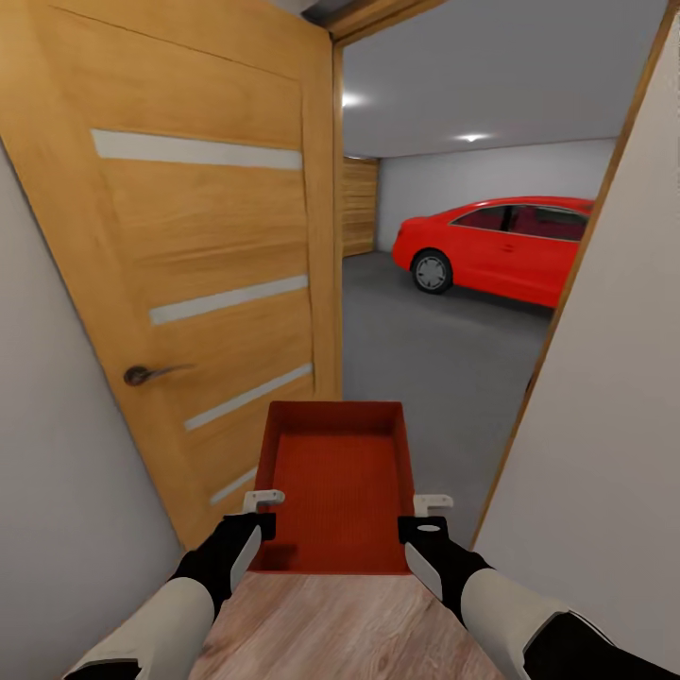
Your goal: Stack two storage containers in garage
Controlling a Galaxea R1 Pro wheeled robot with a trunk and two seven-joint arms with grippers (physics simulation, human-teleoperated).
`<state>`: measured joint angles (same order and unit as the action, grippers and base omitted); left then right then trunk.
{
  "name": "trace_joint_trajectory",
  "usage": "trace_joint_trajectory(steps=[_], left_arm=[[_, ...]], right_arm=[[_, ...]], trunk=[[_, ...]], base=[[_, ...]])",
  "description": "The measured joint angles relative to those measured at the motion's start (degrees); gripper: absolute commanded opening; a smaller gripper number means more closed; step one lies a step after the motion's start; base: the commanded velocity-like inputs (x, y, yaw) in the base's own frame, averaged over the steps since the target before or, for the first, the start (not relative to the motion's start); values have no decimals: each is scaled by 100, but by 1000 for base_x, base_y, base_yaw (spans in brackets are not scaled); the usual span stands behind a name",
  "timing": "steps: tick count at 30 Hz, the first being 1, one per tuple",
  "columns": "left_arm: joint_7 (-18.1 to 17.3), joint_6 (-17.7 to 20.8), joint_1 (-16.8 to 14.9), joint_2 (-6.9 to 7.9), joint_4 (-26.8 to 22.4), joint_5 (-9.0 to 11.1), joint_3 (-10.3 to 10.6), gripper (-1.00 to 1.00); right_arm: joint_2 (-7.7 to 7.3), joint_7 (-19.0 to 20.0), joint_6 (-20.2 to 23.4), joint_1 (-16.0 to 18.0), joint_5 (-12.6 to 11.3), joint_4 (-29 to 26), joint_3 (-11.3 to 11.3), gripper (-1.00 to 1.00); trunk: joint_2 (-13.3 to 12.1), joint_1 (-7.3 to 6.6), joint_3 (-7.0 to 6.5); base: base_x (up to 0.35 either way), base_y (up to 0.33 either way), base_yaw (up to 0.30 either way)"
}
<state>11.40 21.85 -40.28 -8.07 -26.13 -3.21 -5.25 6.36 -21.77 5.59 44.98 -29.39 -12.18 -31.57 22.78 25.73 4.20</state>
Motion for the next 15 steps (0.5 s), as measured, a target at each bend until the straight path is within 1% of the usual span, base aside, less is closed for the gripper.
trace_joint_trajectory(steps=[4, 7, 15], left_arm=[[0, -1, 0, 0, 0, 1, 1, -100], [-1, -1, 0, 1, -1, 1, 4, -100], [-1, -2, 0, 3, -1, 4, 9, -100]], right_arm=[[0, 0, 0, 0, 2, 0, 1, -100], [0, 0, 0, 0, 4, -1, 3, -100], [0, -1, -1, 0, 7, -3, 5, -100]], trunk=[[0, 0, 0], [0, 1, 0], [0, 1, 0]], base=[[185, 152, -245], [148, 93, -245], [114, 12, -245]])
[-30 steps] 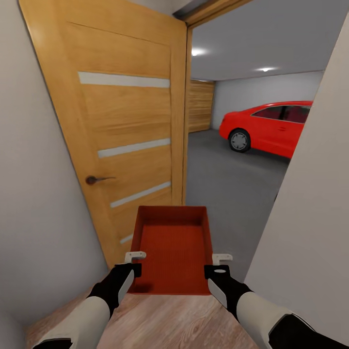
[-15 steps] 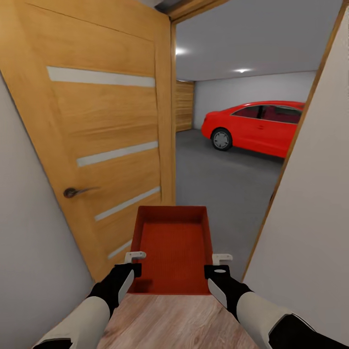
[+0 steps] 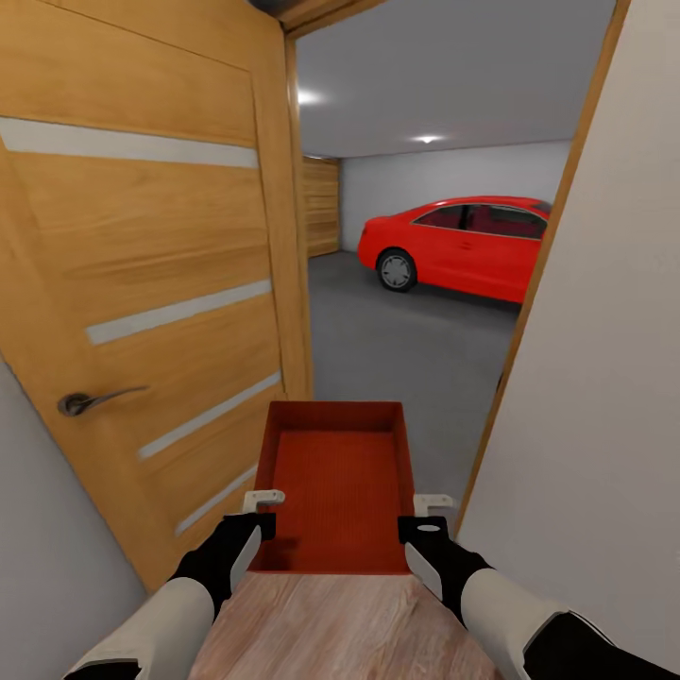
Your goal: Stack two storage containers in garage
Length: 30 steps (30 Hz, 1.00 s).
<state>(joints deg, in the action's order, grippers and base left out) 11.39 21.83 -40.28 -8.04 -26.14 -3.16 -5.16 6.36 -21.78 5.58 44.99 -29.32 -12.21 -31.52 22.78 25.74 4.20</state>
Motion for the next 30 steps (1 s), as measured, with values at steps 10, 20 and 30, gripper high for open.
trace_joint_trajectory(steps=[10, 20, 30], left_arm=[[0, 2, 1, -1, 0, -1, -7, -100], [1, 3, 1, 0, -1, 0, -6, -100], [1, 1, 0, -1, 0, -1, -2, -100]], right_arm=[[1, 1, 0, 1, -8, 3, -8, -100], [1, 1, 2, 1, -7, 2, -7, -100], [0, 1, 0, 0, -2, 1, -2, -100]], trunk=[[0, -1, 0], [0, -1, 0], [0, -1, 0]], base=[[124, 38, -150], [219, 186, -2], [210, 170, -94]])
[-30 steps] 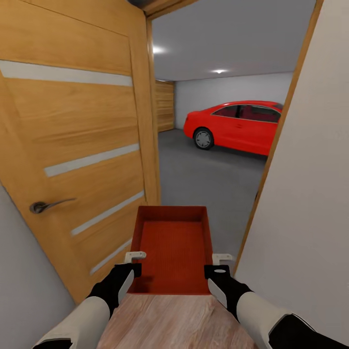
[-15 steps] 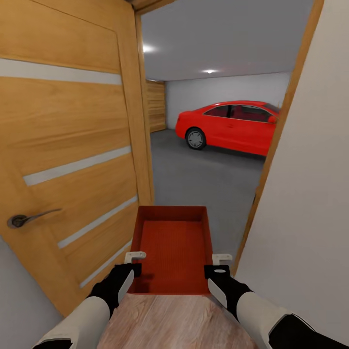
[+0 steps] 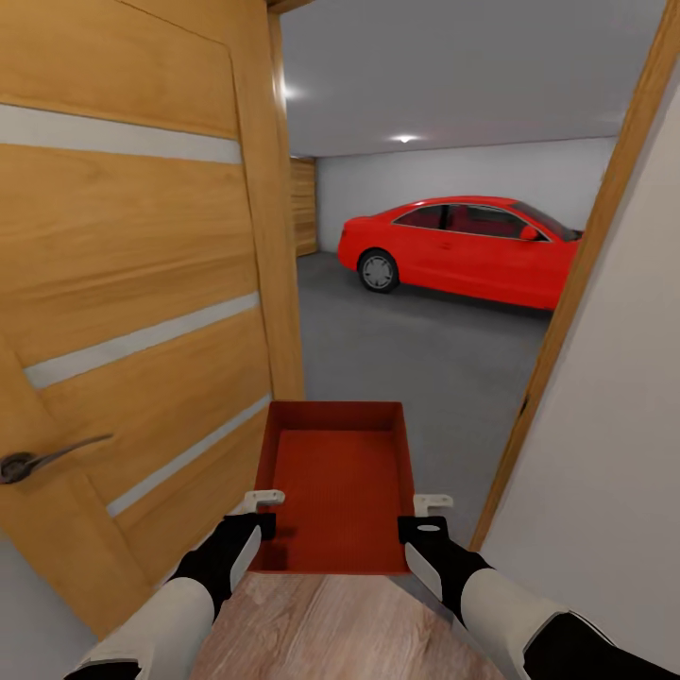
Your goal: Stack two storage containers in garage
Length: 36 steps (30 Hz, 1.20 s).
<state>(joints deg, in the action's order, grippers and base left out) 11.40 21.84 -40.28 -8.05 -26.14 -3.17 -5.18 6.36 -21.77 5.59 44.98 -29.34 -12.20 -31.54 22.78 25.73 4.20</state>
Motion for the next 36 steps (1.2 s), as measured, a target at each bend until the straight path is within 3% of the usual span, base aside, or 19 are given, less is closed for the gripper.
trace_joint_trajectory(steps=[36], left_arm=[[0, 0, 0, -1, 1, -2, -5, -100]], right_arm=[[0, 0, 0, 0, -4, 2, -3, -100]], trunk=[[0, 0, 0]], base=[[186, 137, -225]])
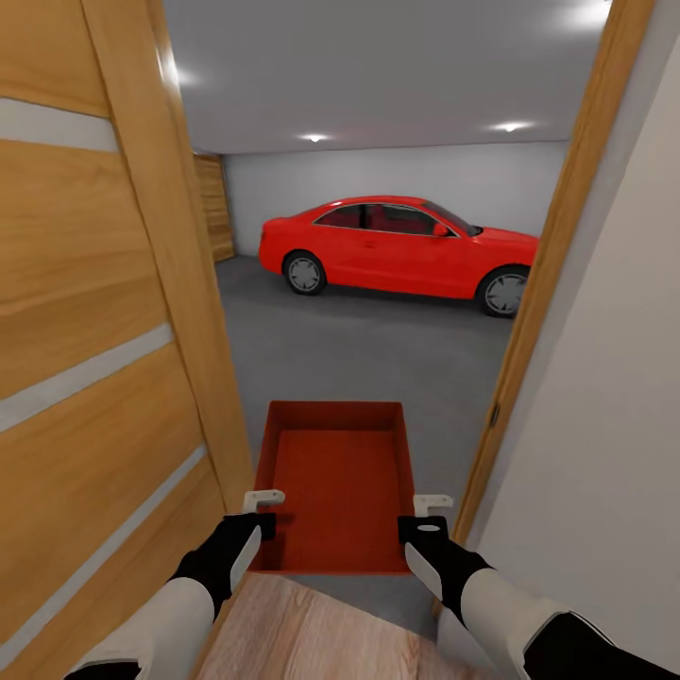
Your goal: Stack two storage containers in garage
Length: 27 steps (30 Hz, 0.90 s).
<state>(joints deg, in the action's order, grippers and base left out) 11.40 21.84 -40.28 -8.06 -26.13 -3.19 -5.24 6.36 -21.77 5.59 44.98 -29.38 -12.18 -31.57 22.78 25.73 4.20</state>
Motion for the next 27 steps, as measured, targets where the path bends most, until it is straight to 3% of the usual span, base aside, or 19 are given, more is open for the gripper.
trace_joint_trajectory(steps=[27], left_arm=[[0, 3, 1, 0, -1, -1, 0, -100]], right_arm=[[1, 1, 0, 0, -4, 2, -2, -100]], trunk=[[0, 0, 0]], base=[[186, 145, -182]])
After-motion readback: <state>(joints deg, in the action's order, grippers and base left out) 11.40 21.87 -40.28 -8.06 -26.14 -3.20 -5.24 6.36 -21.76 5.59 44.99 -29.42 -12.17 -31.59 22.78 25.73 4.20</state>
